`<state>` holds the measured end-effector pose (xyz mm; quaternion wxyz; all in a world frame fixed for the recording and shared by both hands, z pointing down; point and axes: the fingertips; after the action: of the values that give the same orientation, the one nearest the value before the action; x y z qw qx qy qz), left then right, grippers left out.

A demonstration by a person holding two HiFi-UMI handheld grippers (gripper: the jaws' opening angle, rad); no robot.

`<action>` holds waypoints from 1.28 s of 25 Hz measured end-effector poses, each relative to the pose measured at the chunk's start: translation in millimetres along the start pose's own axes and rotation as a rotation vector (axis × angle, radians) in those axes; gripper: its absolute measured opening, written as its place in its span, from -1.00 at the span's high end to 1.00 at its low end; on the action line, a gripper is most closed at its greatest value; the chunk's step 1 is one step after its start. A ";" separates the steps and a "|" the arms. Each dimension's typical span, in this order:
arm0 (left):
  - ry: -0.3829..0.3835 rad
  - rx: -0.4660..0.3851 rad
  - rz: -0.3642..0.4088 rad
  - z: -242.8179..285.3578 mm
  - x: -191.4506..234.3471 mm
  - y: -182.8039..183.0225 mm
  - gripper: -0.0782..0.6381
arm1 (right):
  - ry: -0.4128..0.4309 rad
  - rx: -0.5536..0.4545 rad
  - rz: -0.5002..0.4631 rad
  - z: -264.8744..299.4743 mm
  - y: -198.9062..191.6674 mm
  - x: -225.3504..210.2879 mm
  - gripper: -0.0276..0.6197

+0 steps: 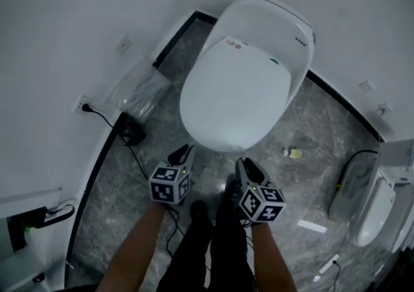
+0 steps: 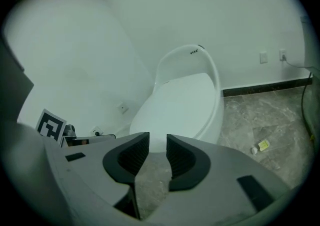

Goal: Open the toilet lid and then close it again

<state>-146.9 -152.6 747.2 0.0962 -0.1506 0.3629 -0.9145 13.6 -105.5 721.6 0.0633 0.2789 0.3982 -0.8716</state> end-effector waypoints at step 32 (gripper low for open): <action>-0.137 0.131 0.020 58.1 -10.7 -33.2 0.05 | -0.066 -0.051 0.368 58.1 -29.3 -38.8 0.18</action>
<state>-119.0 -162.6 808.2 0.1398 -0.2027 0.2962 -0.9228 10.9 -132.5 792.3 0.2417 0.3169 0.3599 -0.8436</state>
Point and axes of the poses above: the fingertips, and each gripper's own axes: z forward along the fingers, x to its left, y out of its top, and after that the axes turned 8 degrees about y, right-handed
